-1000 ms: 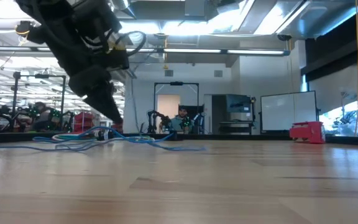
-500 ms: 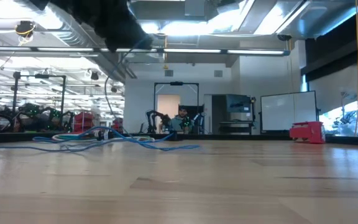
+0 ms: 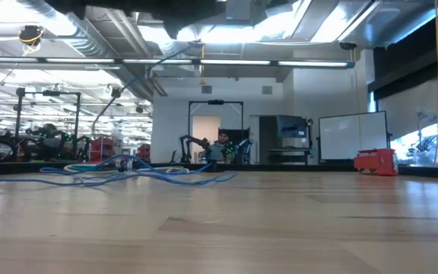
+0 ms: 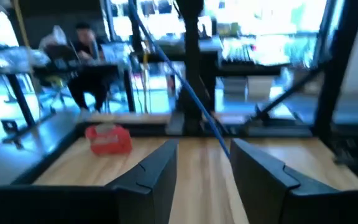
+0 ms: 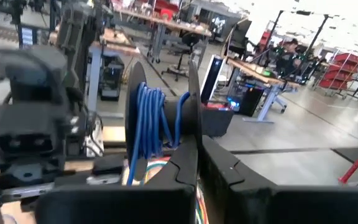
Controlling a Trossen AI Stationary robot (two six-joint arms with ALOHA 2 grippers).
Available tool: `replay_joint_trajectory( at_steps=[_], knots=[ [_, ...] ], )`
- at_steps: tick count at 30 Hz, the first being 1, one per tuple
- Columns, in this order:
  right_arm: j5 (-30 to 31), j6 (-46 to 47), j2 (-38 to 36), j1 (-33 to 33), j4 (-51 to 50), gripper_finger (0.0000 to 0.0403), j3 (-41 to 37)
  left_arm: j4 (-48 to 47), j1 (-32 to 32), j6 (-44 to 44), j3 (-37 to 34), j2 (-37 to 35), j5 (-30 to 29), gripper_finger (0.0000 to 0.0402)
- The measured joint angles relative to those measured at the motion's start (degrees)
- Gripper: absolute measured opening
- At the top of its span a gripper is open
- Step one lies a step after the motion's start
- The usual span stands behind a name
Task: Coil cords
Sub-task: Coil the blue wire onto the spool
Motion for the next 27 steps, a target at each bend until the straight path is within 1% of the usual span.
replay_joint_trajectory(
  at_steps=[4,10,15,16,19,20,27],
  knots=[
    [-0.01,-0.53,2.52,0.00,2.19,0.0010,-0.04,5.48,1.75,-0.68,0.04,2.15,0.13,0.0141],
    [0.00,-1.66,3.53,0.00,3.67,0.0010,-0.04,3.76,3.77,-4.74,0.02,3.51,7.73,0.0141],
    [-0.02,-1.78,3.72,0.00,4.45,0.0010,-0.04,3.62,5.51,-7.98,0.02,3.81,9.67,0.0141],
    [-0.02,-2.18,3.76,0.00,4.36,0.0010,-0.04,3.65,5.90,-9.02,0.02,4.05,11.81,0.0141],
    [0.00,-3.06,4.18,0.00,4.51,0.0010,-0.04,2.93,6.95,-11.63,0.02,4.18,21.21,0.0141],
    [-0.02,-3.08,4.27,0.00,4.33,0.0010,-0.04,2.89,7.15,-11.95,0.02,4.15,22.60,0.0141],
    [-0.02,-3.13,4.80,0.00,4.13,0.0010,-0.07,1.89,7.33,-12.16,0.04,5.19,22.47,0.0141]
  ],
)
